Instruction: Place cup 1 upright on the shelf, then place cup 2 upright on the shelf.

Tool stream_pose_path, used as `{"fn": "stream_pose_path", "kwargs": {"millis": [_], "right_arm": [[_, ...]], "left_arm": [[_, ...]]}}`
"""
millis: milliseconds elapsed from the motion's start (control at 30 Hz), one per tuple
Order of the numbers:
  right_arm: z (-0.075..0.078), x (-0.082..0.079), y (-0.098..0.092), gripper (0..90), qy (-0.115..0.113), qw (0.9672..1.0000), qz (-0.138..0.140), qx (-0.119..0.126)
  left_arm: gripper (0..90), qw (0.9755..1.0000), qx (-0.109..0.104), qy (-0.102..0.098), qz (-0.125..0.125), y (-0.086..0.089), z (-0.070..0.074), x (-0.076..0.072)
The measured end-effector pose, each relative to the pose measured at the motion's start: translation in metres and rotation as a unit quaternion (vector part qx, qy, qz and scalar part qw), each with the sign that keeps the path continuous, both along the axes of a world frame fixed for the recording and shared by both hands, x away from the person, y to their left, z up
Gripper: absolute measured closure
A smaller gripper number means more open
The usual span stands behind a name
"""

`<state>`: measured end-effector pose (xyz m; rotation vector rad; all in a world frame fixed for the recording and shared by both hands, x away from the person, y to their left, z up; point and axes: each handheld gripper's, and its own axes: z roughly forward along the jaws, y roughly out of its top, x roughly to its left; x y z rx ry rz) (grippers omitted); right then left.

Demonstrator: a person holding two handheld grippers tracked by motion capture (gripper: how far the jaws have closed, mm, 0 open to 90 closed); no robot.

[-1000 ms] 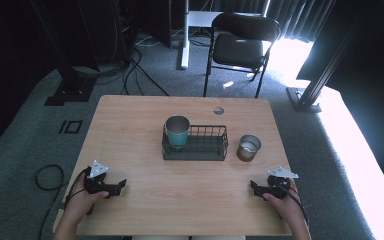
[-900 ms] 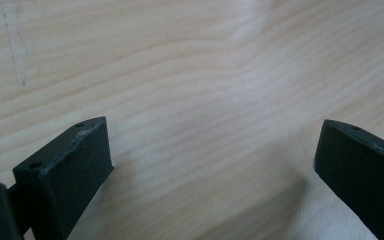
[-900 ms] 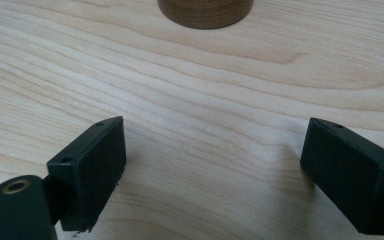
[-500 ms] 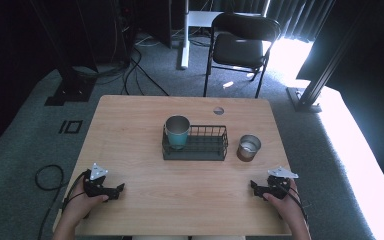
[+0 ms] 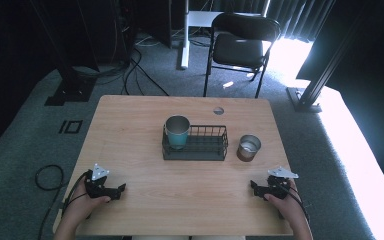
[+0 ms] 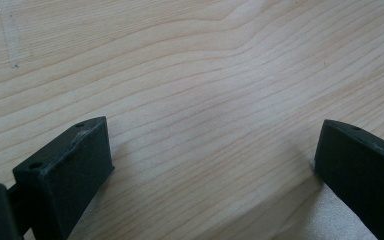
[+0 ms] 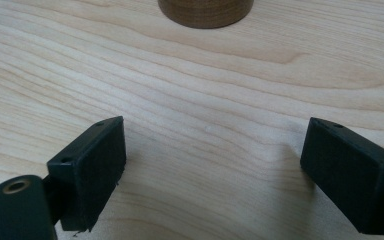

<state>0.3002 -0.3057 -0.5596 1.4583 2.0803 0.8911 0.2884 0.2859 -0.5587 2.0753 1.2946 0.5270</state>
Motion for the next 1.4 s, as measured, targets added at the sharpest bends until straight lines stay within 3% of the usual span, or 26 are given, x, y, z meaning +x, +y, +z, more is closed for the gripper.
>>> {"fn": "stream_pose_path", "kwargs": {"millis": [833,1000,1267,1300,1400], "right_arm": [[0.001,0.011,0.006,10.6,-0.002,1.0,0.001,0.001],[0.004,0.017,0.009,14.0,-0.013,0.9999,-0.003,-0.005],[0.011,0.027,0.013,12.5,-0.038,0.9992,-0.011,0.012],[0.013,0.031,0.014,12.4,-0.053,0.9983,-0.01,0.021],[0.016,0.035,0.015,12.4,-0.065,0.9975,-0.014,0.025]], "left_arm": [[2.7,1.0,0.0,0.0,0.004,-0.001,0.0,0.0],[2.7,1.0,0.0,0.0,0.004,-0.001,0.0,0.0],[2.8,1.0,0.0,0.0,0.004,-0.001,0.0,0.0],[2.8,1.0,-0.001,0.0,0.004,-0.001,0.0,0.0],[2.7,1.0,0.0,0.0,0.004,-0.001,0.0,0.0]]}}
